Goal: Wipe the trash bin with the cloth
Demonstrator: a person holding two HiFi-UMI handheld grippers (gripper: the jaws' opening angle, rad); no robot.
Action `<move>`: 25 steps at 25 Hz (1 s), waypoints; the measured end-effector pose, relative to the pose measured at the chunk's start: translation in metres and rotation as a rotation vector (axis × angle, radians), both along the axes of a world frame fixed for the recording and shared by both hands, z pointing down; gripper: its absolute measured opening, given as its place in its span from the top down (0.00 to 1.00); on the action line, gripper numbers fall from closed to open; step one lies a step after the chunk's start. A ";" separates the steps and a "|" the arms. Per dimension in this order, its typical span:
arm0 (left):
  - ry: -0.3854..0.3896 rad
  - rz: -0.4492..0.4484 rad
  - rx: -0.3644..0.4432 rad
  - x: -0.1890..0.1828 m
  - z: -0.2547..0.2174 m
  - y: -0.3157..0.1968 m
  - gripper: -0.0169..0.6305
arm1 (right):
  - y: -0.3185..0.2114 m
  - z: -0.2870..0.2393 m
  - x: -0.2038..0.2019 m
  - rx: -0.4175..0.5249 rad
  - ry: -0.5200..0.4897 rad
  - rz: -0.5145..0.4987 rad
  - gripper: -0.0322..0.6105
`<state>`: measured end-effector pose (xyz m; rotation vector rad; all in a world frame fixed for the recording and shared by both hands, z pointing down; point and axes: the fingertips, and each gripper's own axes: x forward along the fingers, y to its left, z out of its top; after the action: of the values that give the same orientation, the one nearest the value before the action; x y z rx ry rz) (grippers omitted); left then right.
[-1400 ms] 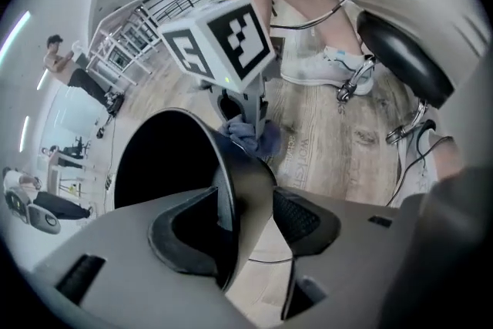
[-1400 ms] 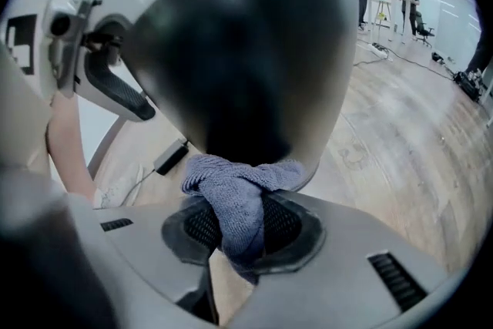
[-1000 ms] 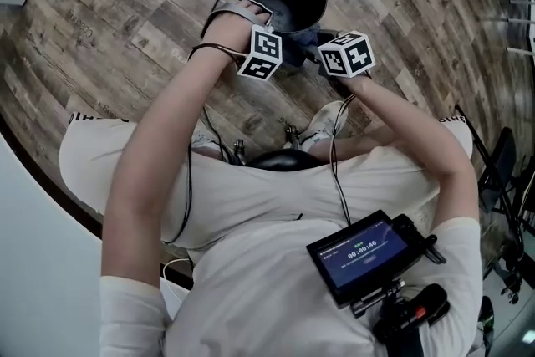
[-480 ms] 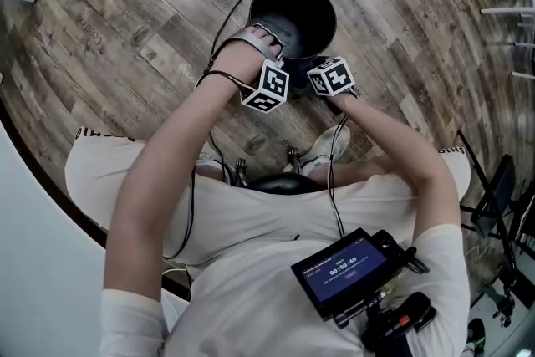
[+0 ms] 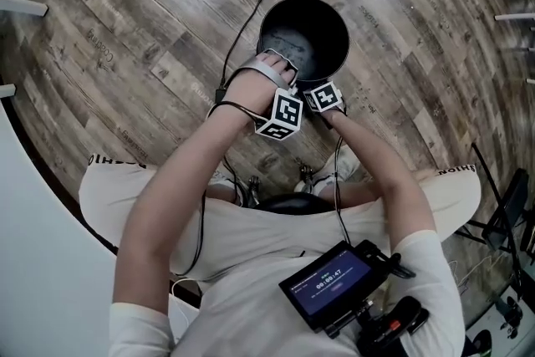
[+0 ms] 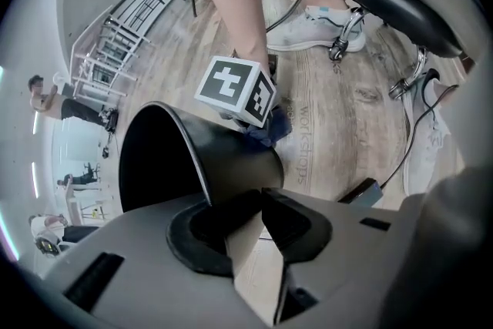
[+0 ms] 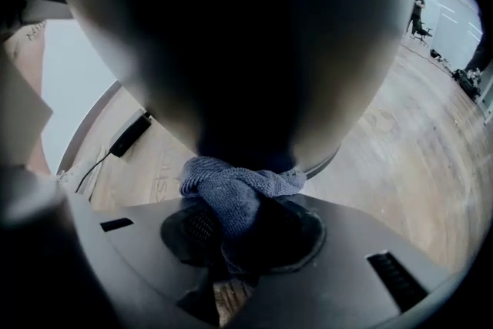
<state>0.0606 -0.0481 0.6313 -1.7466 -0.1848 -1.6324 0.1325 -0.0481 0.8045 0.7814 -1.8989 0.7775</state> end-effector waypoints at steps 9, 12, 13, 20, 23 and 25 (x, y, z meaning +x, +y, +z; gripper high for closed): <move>-0.006 -0.038 -0.024 0.004 0.001 0.002 0.79 | 0.013 -0.032 0.010 -0.097 -0.005 -0.020 0.80; -0.002 -0.057 -0.016 0.005 0.001 0.001 0.79 | 0.022 -0.072 0.010 -0.118 -0.041 -0.050 0.80; 0.008 -0.061 -0.018 0.005 0.000 0.001 0.79 | 0.024 -0.088 0.009 -0.115 -0.049 -0.066 0.80; 0.036 -0.068 -0.042 -0.010 -0.007 -0.005 0.65 | 0.034 -0.197 -0.005 -0.057 -0.154 -0.035 0.80; -0.009 -0.065 -0.021 -0.021 -0.001 -0.007 0.64 | 0.031 -0.226 -0.012 -0.033 -0.189 0.018 0.80; -0.032 -0.049 0.014 -0.024 0.002 -0.007 0.64 | 0.027 -0.236 -0.017 -0.023 -0.210 0.039 0.80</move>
<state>0.0367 -0.0551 0.6336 -1.7279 -0.1464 -1.6938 0.1158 -0.0206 0.5682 0.7484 -2.0610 0.9348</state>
